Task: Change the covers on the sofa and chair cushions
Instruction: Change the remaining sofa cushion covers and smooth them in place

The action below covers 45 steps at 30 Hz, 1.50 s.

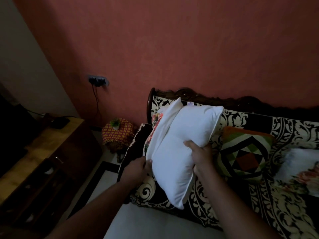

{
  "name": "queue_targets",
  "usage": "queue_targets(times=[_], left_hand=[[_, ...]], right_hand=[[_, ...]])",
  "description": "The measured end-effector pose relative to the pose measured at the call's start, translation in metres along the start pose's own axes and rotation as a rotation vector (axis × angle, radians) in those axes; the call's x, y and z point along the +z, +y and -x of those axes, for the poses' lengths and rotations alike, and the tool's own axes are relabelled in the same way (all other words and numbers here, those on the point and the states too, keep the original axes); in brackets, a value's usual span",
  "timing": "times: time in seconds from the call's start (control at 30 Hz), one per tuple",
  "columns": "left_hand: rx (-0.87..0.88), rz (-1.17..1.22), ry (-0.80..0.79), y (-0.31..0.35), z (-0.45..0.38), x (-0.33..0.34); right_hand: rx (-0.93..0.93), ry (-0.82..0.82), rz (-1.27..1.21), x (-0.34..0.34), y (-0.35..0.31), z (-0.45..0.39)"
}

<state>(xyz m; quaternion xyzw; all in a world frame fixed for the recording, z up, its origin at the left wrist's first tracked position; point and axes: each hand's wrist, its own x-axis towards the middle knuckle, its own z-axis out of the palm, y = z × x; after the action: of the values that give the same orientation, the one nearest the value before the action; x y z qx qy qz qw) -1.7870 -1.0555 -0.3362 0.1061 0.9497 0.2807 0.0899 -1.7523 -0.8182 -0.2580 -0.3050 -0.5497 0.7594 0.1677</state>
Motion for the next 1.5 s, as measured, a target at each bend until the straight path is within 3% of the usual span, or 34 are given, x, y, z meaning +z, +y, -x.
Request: queue_targets(times=[0.13, 0.4, 0.53, 0.67, 0.77, 0.87, 0.93, 1.03, 1.17, 1.37, 1.5], left_hand=[[0.136, -0.107, -0.061, 0.012, -0.002, -0.007], [0.287, 0.477, -0.153, 0.042, 0.04, -0.012], [0.147, 0.682, -0.101, 0.048, 0.048, -0.007], [0.136, 0.379, -0.059, 0.016, 0.026, -0.023], [0.199, 0.297, 0.161, 0.016, 0.015, -0.044], [0.213, 0.413, 0.4, 0.048, -0.001, -0.067], [0.171, 0.472, 0.408, 0.067, -0.021, -0.083], [0.13, 0.349, 0.443, 0.081, -0.045, -0.095], [0.126, 0.343, 0.415, 0.078, -0.047, -0.088], [0.27, 0.541, 0.296, 0.075, -0.024, -0.077], [0.24, 0.272, 0.259, 0.077, -0.032, -0.073]], right_hand=[[-0.076, 0.129, -0.03, 0.014, 0.001, 0.0], [-0.536, 0.372, 0.162, 0.027, -0.011, -0.001], [-0.477, 0.283, 0.178, 0.028, -0.008, -0.011], [-0.262, 0.004, 0.077, 0.026, -0.005, -0.014], [-0.185, -0.122, -0.022, 0.023, 0.001, -0.008], [-0.133, -0.218, -0.063, 0.021, 0.011, -0.002], [-0.131, -0.29, 0.006, 0.019, 0.018, -0.001], [-0.139, -0.381, 0.201, 0.015, 0.024, 0.002], [-0.194, -0.376, 0.492, 0.007, 0.027, 0.003], [-0.276, -0.226, 0.493, 0.005, 0.009, 0.013], [-0.25, -0.226, 0.471, 0.016, 0.012, 0.018]])
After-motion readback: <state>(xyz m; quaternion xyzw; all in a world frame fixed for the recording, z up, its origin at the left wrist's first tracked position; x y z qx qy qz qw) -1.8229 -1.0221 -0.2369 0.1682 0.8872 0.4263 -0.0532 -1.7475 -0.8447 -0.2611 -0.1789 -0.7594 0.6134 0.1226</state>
